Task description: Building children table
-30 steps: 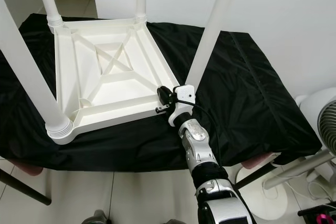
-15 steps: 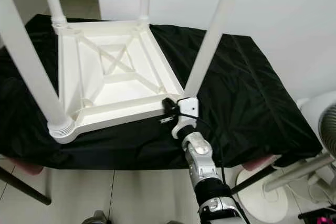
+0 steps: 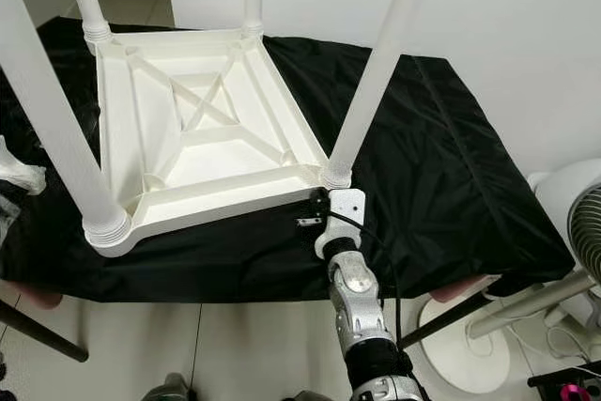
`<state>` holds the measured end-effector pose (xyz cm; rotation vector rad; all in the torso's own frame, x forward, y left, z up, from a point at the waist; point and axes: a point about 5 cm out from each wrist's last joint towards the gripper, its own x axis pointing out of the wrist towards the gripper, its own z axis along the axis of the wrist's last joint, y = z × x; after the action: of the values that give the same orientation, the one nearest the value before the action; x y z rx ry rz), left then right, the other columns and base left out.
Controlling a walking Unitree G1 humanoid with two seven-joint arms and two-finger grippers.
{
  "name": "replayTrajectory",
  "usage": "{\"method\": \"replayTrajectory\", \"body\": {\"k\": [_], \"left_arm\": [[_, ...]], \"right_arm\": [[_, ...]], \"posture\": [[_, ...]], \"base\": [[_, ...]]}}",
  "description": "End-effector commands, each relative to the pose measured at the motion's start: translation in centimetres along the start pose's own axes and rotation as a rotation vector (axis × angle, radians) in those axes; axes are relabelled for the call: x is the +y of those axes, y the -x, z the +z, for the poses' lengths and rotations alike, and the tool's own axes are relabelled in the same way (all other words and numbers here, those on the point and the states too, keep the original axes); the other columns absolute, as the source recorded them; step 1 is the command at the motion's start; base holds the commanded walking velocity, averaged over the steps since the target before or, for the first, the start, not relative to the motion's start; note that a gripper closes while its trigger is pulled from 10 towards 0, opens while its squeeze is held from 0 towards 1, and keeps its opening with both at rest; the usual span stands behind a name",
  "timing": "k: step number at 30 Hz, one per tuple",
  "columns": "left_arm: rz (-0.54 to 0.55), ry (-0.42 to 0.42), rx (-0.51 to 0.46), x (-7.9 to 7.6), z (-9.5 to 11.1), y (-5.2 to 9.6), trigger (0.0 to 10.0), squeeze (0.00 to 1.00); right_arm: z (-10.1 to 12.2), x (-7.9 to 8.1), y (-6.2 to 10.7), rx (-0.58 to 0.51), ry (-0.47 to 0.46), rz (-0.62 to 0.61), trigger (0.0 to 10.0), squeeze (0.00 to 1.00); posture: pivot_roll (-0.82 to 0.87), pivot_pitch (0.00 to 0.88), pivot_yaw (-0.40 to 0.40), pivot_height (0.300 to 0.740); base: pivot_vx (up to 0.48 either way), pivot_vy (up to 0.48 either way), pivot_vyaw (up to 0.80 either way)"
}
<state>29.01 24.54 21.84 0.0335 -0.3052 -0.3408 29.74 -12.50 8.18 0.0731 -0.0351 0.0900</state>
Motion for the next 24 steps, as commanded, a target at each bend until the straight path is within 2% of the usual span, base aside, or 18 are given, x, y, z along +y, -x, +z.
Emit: {"method": "replayTrajectory", "body": {"k": [1, 4, 6, 8, 9, 12, 15, 17, 24], "left_arm": [[-0.176, 0.043, -0.007, -2.4, -0.2, -0.4, 10.0, 0.00], [-0.302, 0.088, -0.019, -4.8, -0.2, -0.4, 10.0, 0.00], [-0.302, 0.088, -0.019, -4.8, -0.2, -0.4, 10.0, 0.00], [-0.391, 0.107, -0.018, -6.4, -0.1, -0.2, 10.0, 0.00], [-0.391, 0.107, -0.018, -6.4, -0.1, -0.2, 10.0, 0.00], [-0.521, 0.151, -0.005, -9.2, -0.3, 0.4, 10.0, 0.00], [-0.543, 0.162, 0.001, -9.8, -0.5, 0.5, 10.0, 0.00], [-0.590, 0.196, 0.010, -11.3, -0.7, 0.8, 10.0, 0.00], [-0.646, 0.251, 0.026, -13.5, -0.8, 1.3, 10.0, 0.00]], "right_arm": [[-0.5, -0.9, 0.5, 0.036, 0.016, -0.046, 10.0, 0.00], [-0.7, -1.5, 0.9, 0.061, 0.017, -0.093, 10.0, 0.00], [-0.7, -1.5, 0.9, 0.061, 0.017, -0.093, 10.0, 0.00], [-0.9, -1.5, 0.8, 0.080, 0.007, -0.090, 10.0, 0.00], [-0.9, -1.5, 0.8, 0.080, 0.007, -0.090, 10.0, 0.00], [-0.7, -2.0, -0.5, 0.101, -0.007, -0.093, 10.0, 0.00], [-0.6, -2.2, -1.0, 0.110, -0.018, -0.104, 10.0, 0.00], [-0.1, -3.0, -2.1, 0.117, -0.013, -0.131, 10.0, 0.00], [0.8, -4.0, -4.0, 0.138, -0.021, -0.150, 10.0, 0.00]], "posture": [[0.06, 0.045, -0.111, 0.740], [0.05, 0.047, -0.119, 0.740], [0.05, 0.047, -0.119, 0.740], [0.05, 0.047, -0.119, 0.740], [0.05, 0.047, -0.119, 0.740], [0.04, 0.050, -0.115, 0.740], [0.04, 0.050, -0.115, 0.740], [0.04, 0.057, -0.109, 0.740], [0.05, 0.064, -0.102, 0.740]], "base": [[0.000, 0.000, 0.00], [0.000, 0.000, 0.00], [0.000, 0.000, 0.00], [0.000, 0.000, 0.00], [0.000, 0.000, 0.00], [0.000, 0.000, 0.00], [0.000, 0.000, 0.00], [0.000, 0.000, 0.00], [0.000, 0.000, 0.00]]}}
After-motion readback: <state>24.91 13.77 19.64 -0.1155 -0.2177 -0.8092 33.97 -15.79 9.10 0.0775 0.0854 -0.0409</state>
